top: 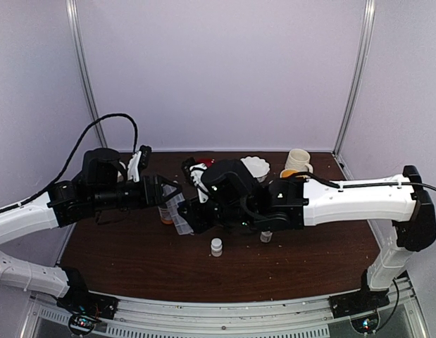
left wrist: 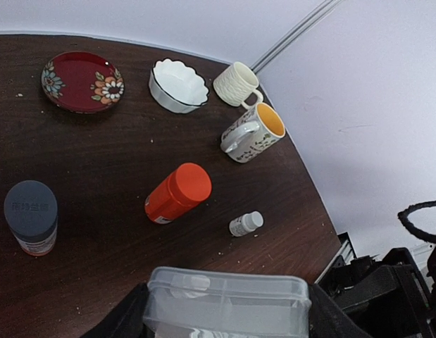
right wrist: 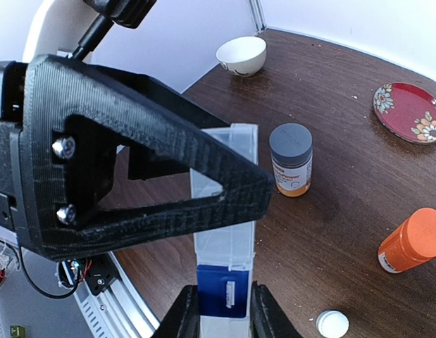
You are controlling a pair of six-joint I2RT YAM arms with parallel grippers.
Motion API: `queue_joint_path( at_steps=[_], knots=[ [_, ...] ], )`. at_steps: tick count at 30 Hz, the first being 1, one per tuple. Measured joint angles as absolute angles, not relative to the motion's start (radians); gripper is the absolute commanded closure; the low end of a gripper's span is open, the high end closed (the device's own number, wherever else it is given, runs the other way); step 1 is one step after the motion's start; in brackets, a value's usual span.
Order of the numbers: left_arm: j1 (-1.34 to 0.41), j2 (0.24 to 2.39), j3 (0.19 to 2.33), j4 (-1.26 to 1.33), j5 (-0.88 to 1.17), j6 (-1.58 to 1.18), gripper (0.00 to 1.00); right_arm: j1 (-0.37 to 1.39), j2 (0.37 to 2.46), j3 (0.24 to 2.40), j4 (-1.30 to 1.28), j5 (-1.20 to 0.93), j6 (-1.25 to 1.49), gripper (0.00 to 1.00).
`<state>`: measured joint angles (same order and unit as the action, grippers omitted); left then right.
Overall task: Sort the pills into containers
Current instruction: Open the lid of the pill container.
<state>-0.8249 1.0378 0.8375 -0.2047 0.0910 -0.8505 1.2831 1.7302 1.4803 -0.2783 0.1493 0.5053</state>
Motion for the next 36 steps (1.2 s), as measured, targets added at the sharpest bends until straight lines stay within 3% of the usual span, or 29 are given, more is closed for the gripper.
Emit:
queue_joint_path(
  at_steps=[7, 14, 20, 36],
  knots=[
    [-0.825, 1.020, 0.821, -0.150, 0.134, -0.826, 0.60, 1.261, 1.658, 1.390, -0.185, 0.057, 0.540, 0.74],
    [-0.825, 1.011, 0.803, -0.097, 0.163, -0.817, 0.60, 1.239, 1.615, 1.323, -0.091, -0.030, 0.581, 0.64],
    [-0.825, 1.010, 0.795, -0.077, 0.177, -0.815, 0.61, 1.226, 1.582, 1.279, -0.031, -0.077, 0.605, 0.45],
    [-0.825, 1.009, 0.795, -0.113, 0.154, -0.817, 0.61, 1.280, 1.714, 1.536, -0.306, 0.133, 0.529, 0.50]
  ],
)
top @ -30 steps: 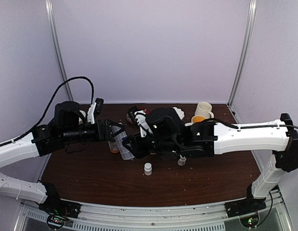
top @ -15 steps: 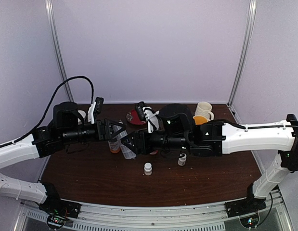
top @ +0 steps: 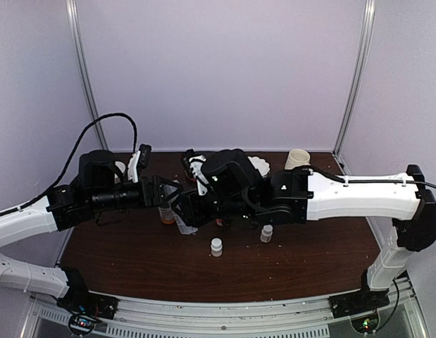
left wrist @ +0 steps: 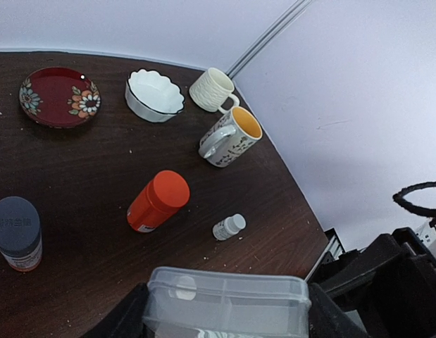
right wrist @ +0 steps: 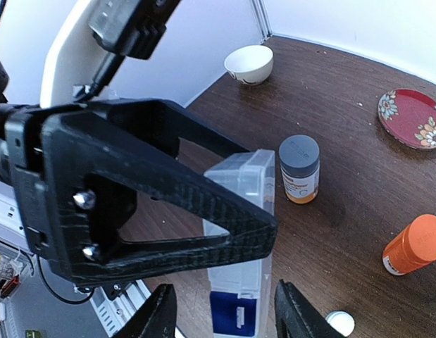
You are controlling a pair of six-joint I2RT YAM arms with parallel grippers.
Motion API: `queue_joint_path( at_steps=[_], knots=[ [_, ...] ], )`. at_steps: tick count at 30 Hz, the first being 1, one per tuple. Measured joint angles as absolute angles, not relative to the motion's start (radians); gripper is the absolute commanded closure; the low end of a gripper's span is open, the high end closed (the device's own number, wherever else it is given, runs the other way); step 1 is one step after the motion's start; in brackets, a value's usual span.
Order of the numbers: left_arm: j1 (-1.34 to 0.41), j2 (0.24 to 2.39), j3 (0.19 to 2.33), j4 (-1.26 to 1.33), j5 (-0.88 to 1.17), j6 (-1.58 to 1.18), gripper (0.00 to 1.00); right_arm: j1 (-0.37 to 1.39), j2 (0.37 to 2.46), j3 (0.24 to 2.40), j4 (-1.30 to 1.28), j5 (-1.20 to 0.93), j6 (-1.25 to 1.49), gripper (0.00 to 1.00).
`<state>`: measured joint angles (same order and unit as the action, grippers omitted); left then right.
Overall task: Sort the pills into containers
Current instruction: Open the lid of the pill container.
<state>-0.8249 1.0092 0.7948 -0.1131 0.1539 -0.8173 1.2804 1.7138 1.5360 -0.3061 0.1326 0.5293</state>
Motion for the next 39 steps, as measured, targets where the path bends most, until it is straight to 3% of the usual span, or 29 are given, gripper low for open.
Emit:
queue_joint_path(
  at_steps=[4, 10, 19, 25, 34, 39],
  knots=[
    [-0.825, 1.009, 0.795, -0.114, 0.154, -0.818, 0.61, 1.285, 1.741, 1.556, -0.355, 0.149, 0.521, 0.52],
    [-0.825, 1.009, 0.795, -0.113, 0.154, -0.822, 0.62, 1.291, 1.763, 1.591, -0.399, 0.174, 0.514, 0.77],
    [-0.825, 1.009, 0.795, -0.109, 0.155, -0.820, 0.63, 1.292, 1.760, 1.592, -0.400, 0.173, 0.519, 0.80],
    [-0.827, 1.012, 0.794, -0.092, 0.182, -0.809, 0.63, 1.281, 1.697, 1.483, -0.291, 0.102, 0.529, 0.80],
    [-0.828, 1.021, 0.785, -0.043, 0.219, -0.801, 0.64, 1.245, 1.626, 1.364, -0.157, -0.028, 0.558, 0.76],
    [-0.828, 1.021, 0.780, -0.007, 0.253, -0.794, 0.64, 1.227, 1.588, 1.312, -0.100, -0.097, 0.594, 0.46]
  ],
)
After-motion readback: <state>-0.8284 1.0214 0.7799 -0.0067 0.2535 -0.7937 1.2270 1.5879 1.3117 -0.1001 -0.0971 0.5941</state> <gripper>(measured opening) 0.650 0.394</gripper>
